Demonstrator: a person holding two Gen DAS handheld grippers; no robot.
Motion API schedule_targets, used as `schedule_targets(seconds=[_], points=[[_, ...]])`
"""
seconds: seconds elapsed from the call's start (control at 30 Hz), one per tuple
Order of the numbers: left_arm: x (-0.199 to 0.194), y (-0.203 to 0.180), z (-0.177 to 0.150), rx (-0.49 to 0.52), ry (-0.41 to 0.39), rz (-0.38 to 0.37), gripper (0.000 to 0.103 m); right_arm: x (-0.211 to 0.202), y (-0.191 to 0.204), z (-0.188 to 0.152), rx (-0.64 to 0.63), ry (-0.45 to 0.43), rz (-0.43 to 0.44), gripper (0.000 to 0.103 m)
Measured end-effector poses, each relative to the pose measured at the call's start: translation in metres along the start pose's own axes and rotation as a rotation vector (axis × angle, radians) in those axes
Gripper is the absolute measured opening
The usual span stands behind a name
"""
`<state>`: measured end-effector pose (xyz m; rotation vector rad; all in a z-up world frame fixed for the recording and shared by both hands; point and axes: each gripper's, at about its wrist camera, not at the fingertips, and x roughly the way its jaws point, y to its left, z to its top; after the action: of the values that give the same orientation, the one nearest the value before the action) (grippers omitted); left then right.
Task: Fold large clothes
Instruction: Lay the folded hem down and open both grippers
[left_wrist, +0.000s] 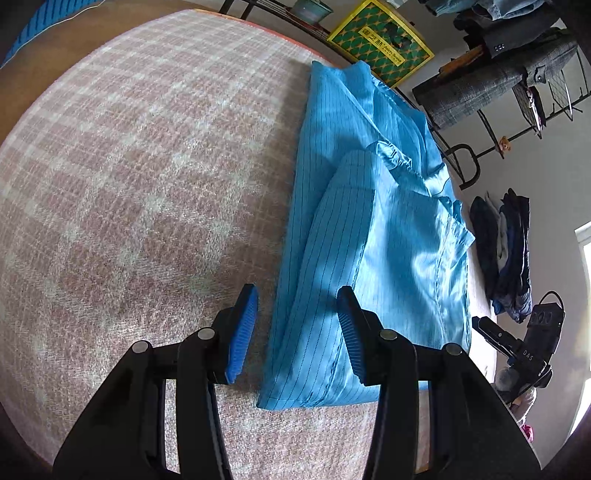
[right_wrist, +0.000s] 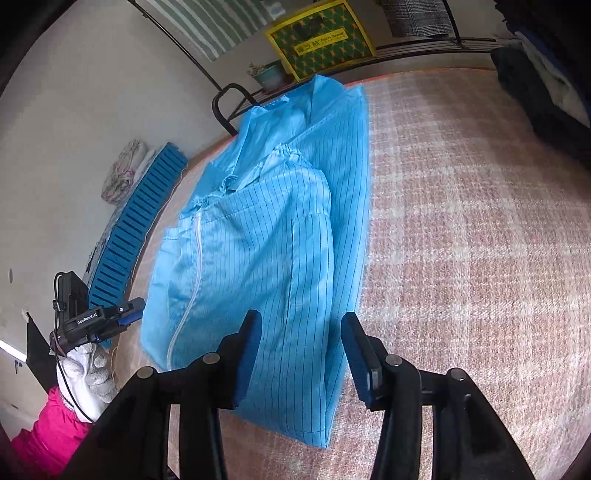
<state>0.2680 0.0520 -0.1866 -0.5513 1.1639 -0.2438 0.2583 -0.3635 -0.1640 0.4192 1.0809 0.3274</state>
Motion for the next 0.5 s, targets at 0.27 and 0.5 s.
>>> schedule_targets(seconds=[0.27,0.5], points=[[0.007,-0.01,-0.005,0.05,0.027,0.006,0.018,0.008,0.008,-0.011,-0.049,0.039,0.008,0.026],[-0.008,-0.022,-0.008,0.109,-0.039,0.046,0.004,-0.005,0.014,-0.022,-0.043,-0.003,-0.008,0.001]])
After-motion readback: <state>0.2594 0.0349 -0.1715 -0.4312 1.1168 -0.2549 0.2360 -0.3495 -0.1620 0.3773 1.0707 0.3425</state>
